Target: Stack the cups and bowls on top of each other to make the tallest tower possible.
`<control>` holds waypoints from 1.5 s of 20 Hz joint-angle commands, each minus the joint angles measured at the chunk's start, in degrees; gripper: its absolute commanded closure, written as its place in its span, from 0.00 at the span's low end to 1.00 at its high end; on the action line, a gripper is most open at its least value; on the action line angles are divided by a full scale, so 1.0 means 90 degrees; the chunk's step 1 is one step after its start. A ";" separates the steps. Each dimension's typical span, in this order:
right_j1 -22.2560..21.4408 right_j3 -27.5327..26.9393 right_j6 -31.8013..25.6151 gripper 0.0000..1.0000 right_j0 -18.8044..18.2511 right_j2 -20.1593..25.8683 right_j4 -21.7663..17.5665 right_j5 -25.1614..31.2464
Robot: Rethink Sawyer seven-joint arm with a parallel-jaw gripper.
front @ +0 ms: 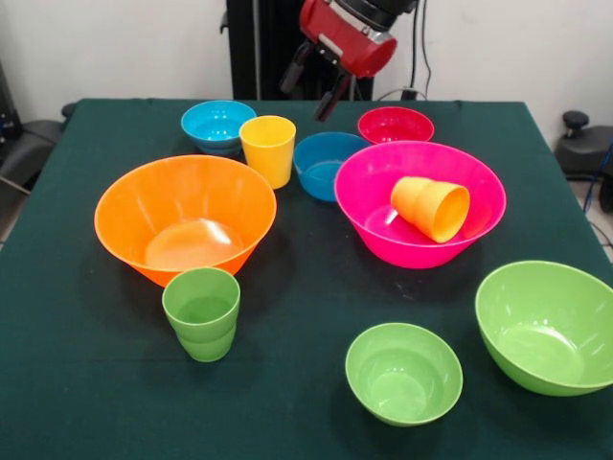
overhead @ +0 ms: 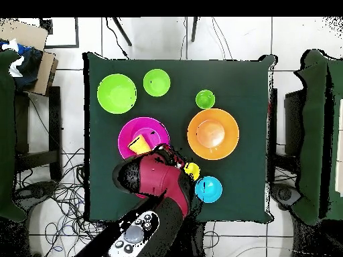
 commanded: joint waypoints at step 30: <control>0.0200 0.0267 0.0364 0.00 -0.0555 0.1168 -0.0864 -0.0816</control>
